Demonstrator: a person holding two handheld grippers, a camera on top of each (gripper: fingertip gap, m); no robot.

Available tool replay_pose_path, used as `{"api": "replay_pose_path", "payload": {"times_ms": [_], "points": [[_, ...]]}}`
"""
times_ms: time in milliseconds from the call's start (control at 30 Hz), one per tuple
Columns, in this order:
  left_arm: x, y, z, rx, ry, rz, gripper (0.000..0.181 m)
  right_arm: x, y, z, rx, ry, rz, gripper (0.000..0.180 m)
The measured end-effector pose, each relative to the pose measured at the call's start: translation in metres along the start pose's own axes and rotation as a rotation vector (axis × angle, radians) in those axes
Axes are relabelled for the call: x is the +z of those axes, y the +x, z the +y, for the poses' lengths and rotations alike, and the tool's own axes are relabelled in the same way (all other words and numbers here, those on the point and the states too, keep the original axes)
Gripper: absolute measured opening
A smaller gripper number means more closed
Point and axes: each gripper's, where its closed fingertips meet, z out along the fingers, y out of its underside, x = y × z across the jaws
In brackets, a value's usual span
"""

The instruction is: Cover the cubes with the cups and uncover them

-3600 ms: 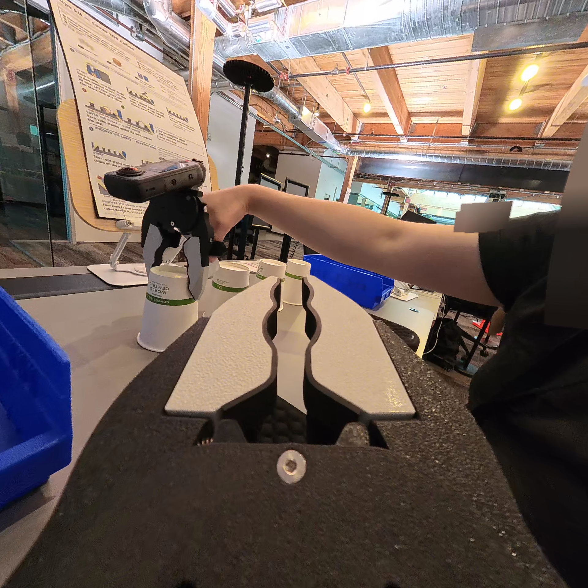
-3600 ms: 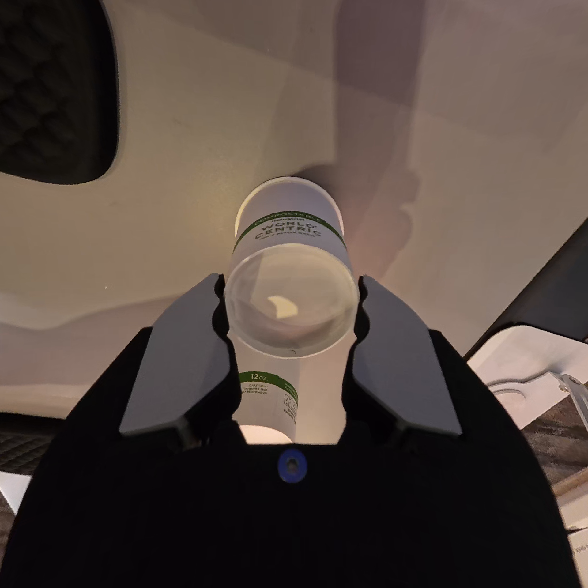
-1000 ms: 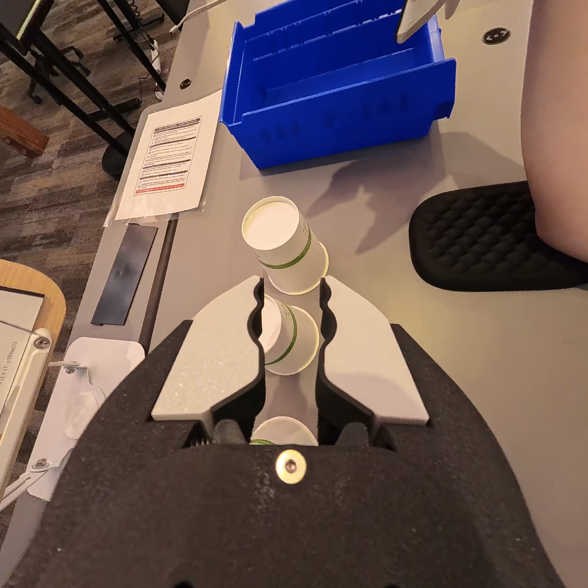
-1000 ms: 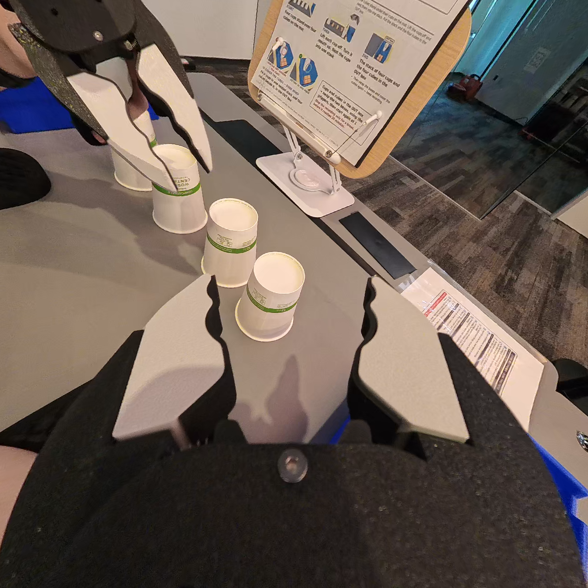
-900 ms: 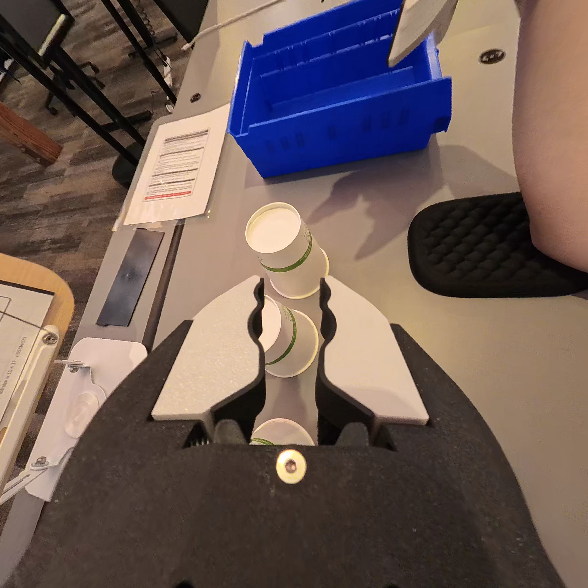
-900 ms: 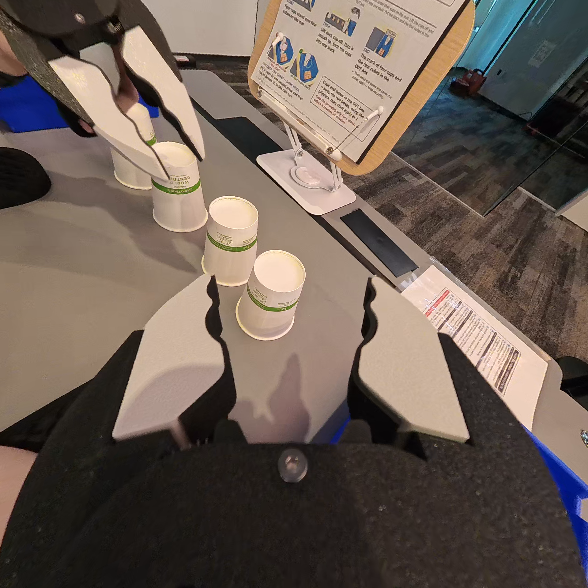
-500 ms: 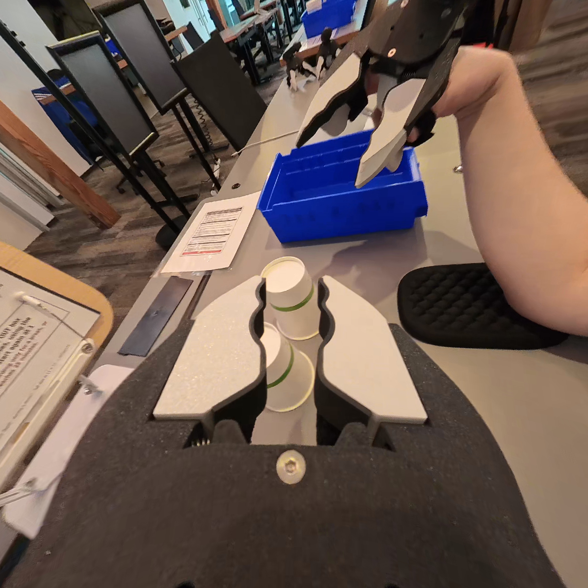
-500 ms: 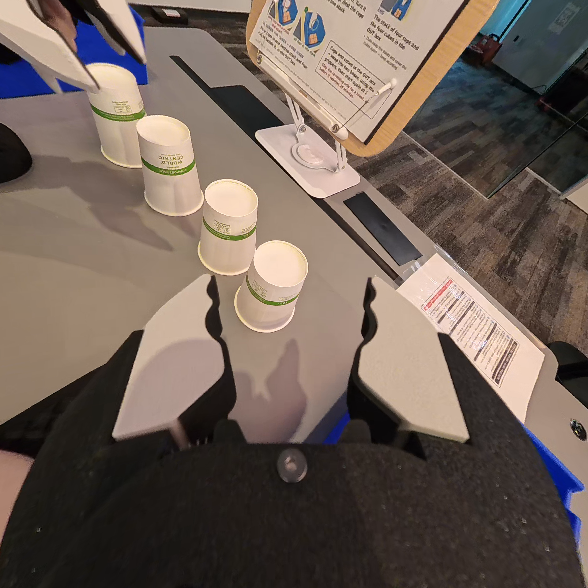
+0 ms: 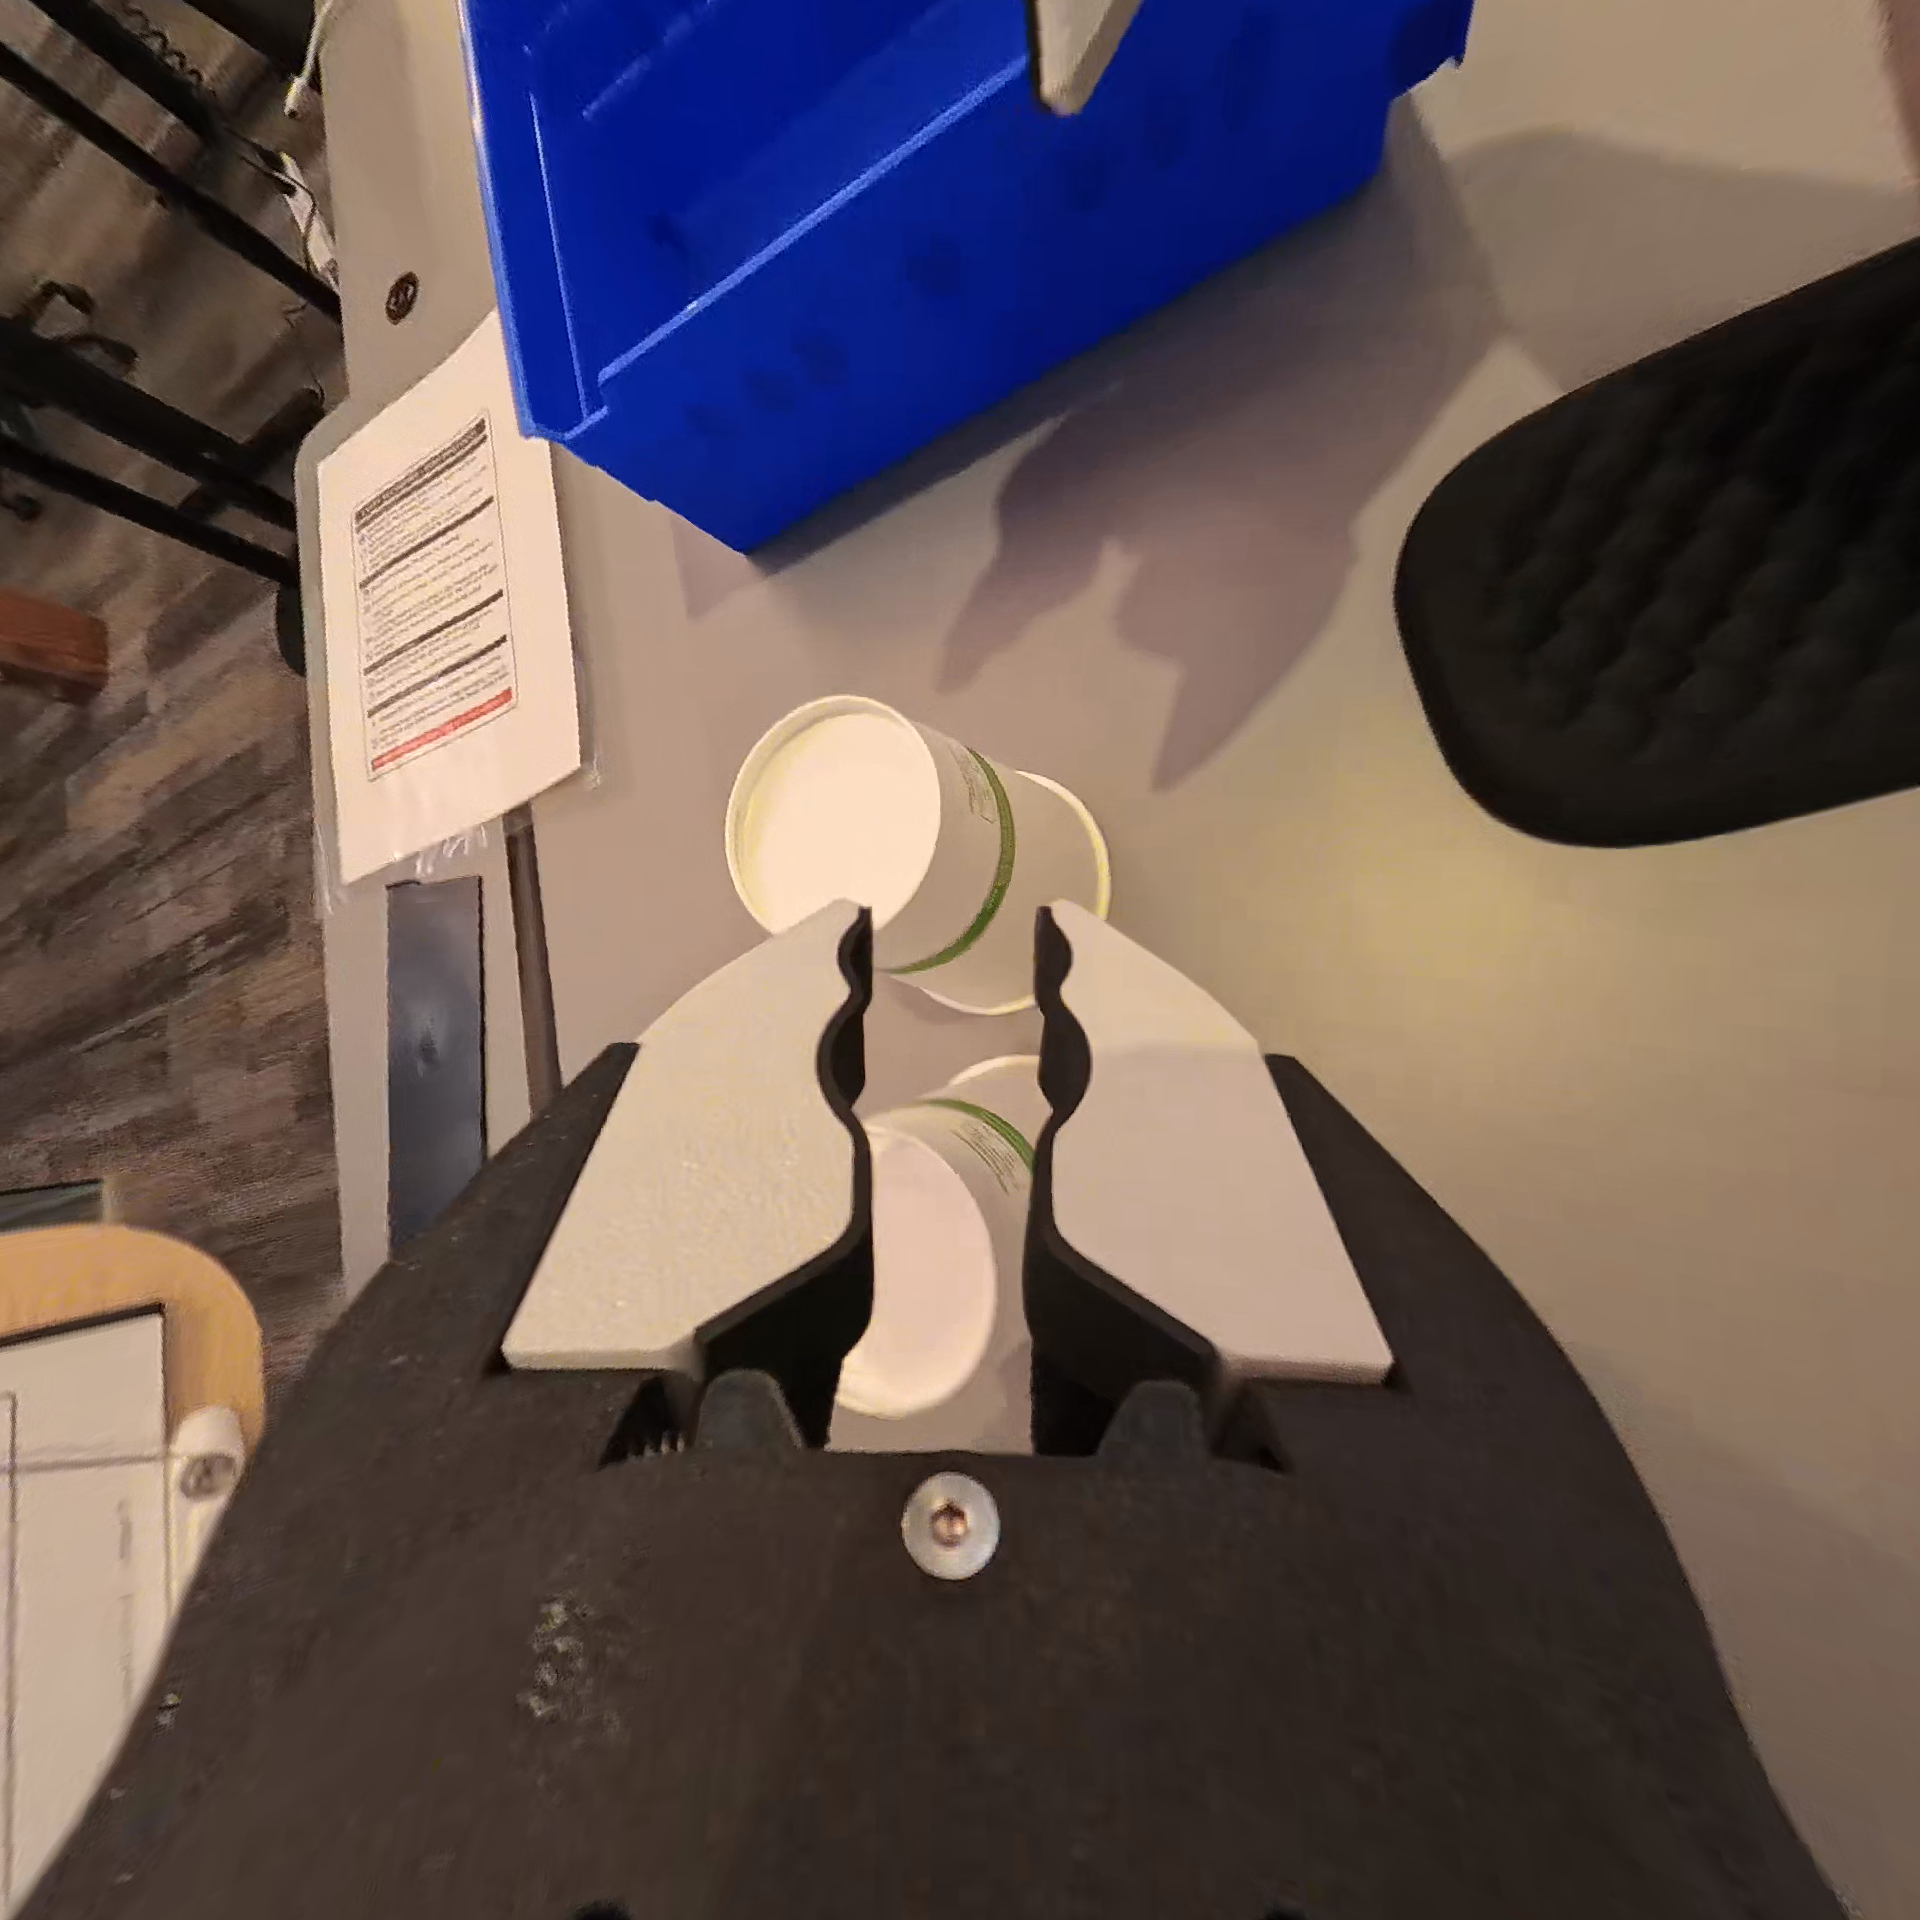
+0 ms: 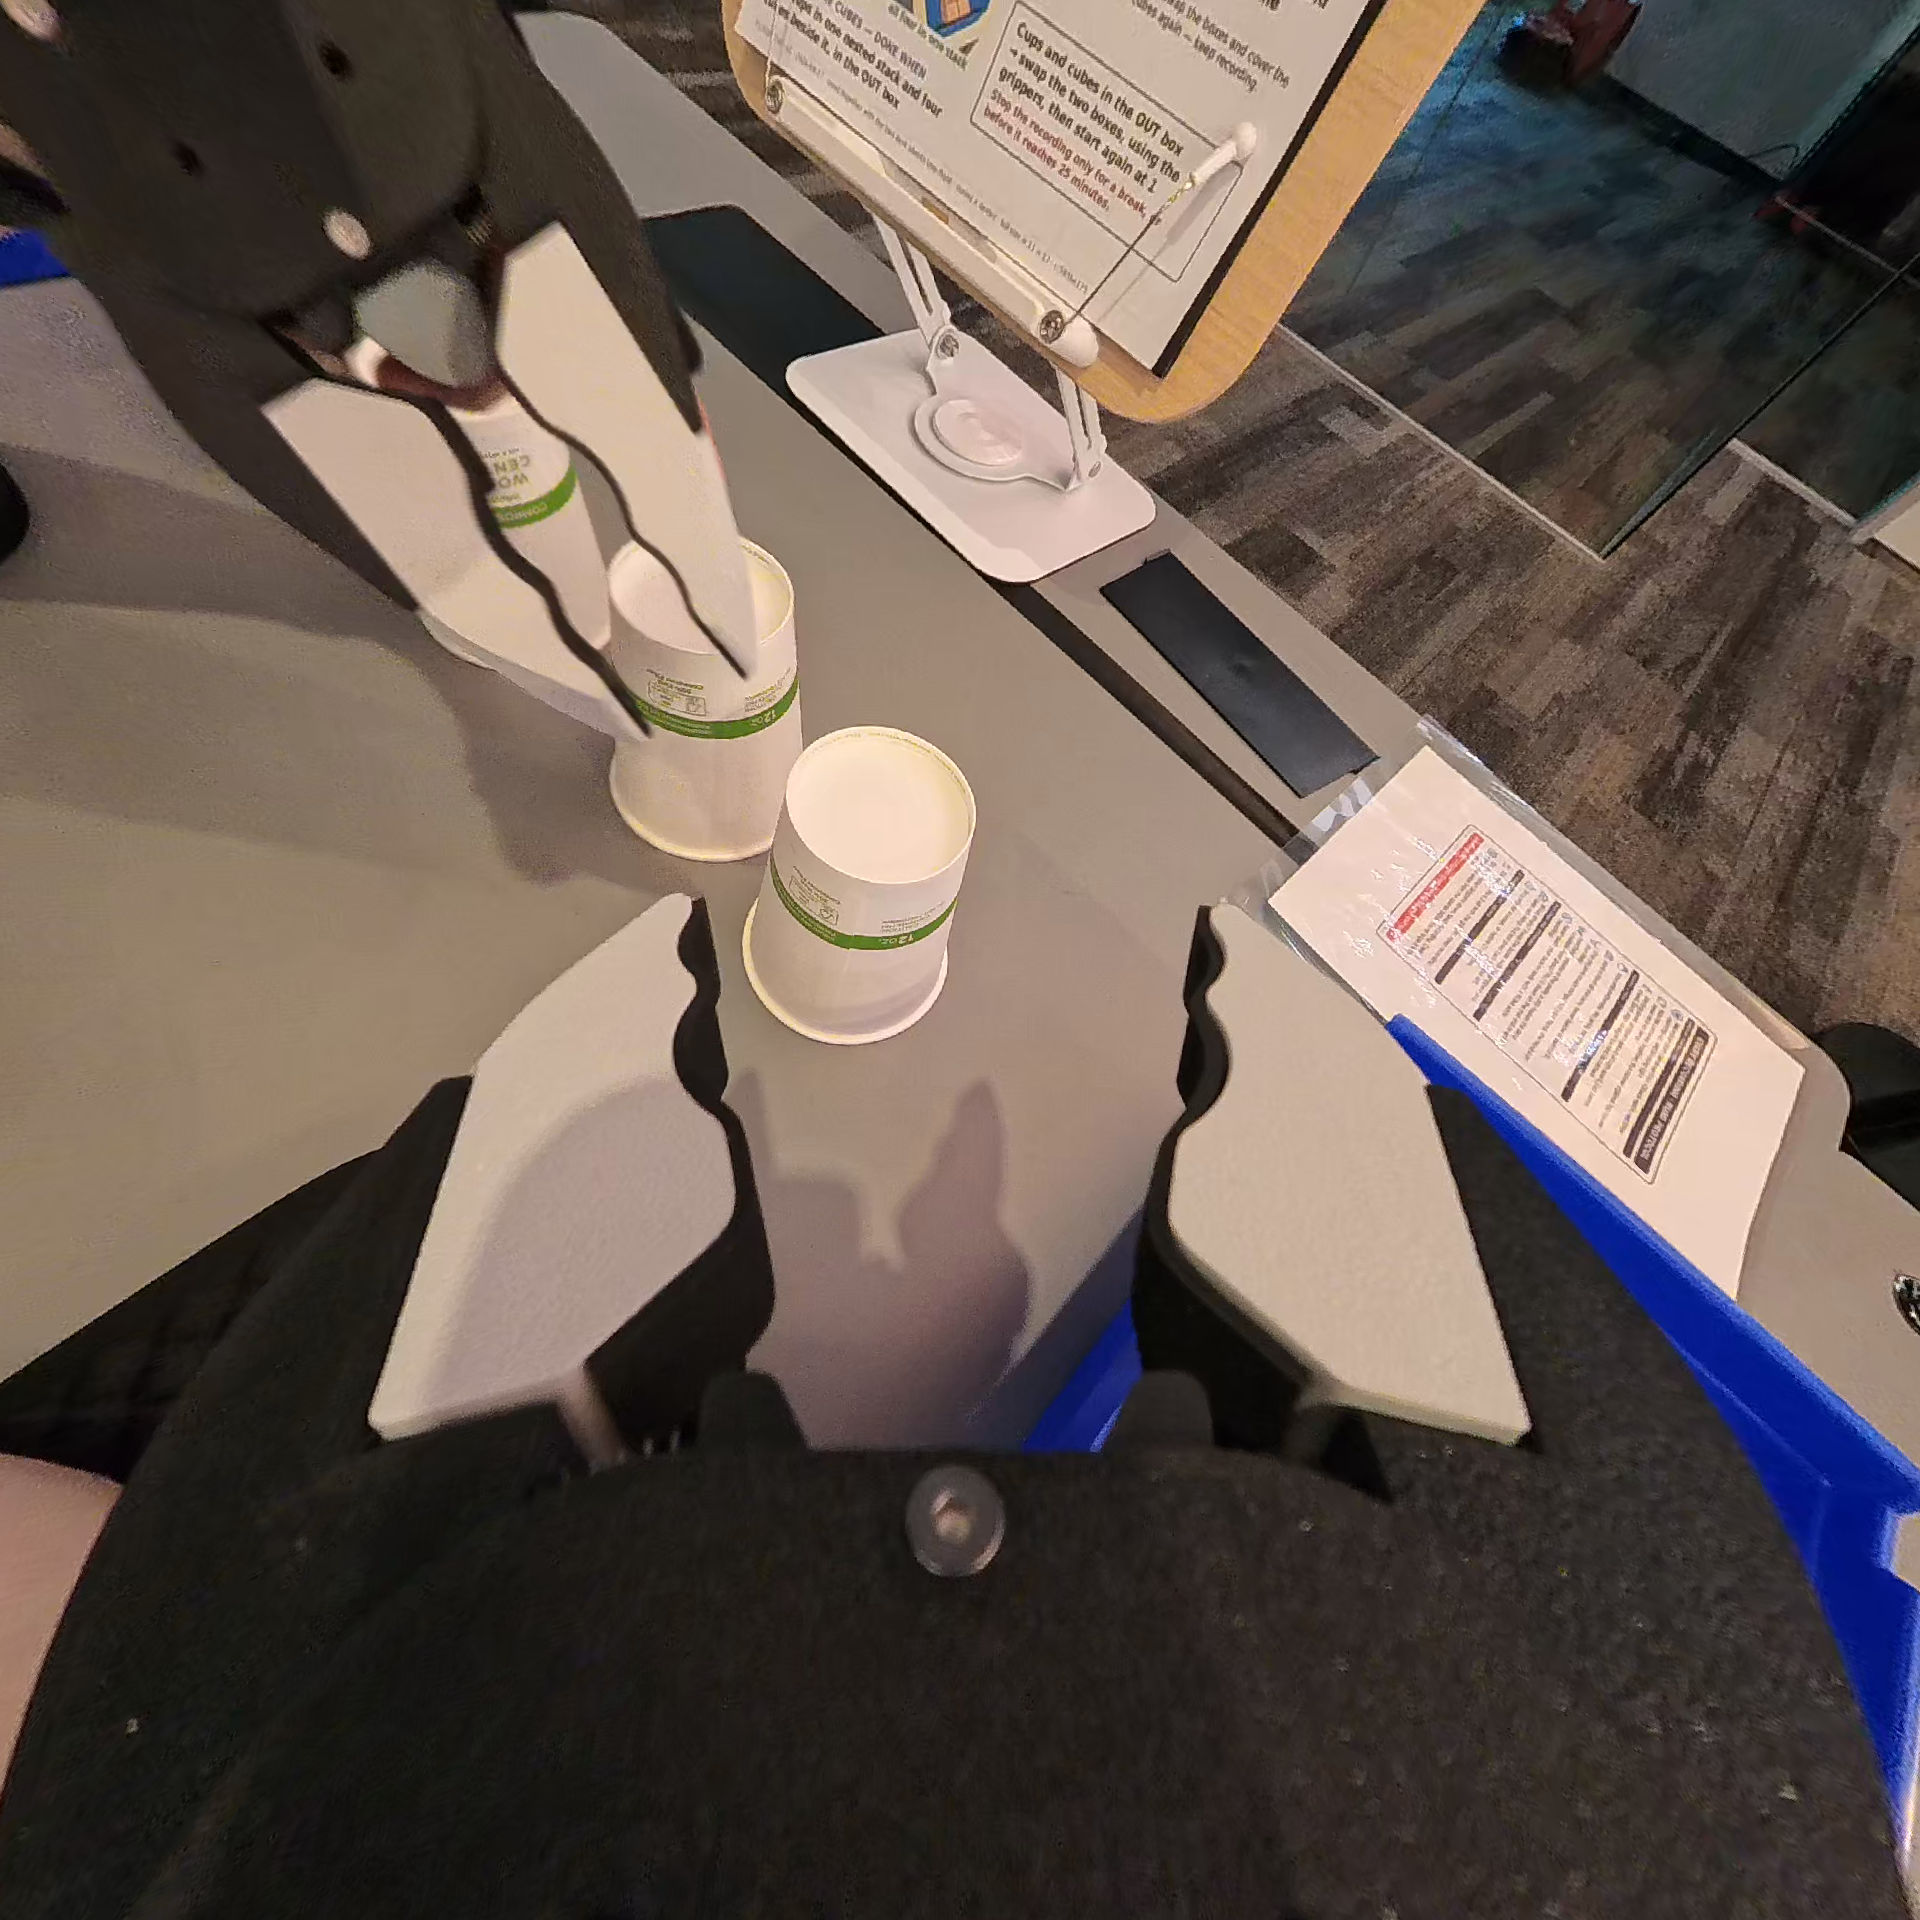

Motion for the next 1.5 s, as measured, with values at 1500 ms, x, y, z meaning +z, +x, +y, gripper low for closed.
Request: {"api": "replay_pose_path", "payload": {"times_ms": [1500], "points": [[0.078,-0.023,0.027,-0.136,-0.307,0.258,0.075,-0.006,-0.001,0.010,0.060,0.091,-0.099,0.081]]}}
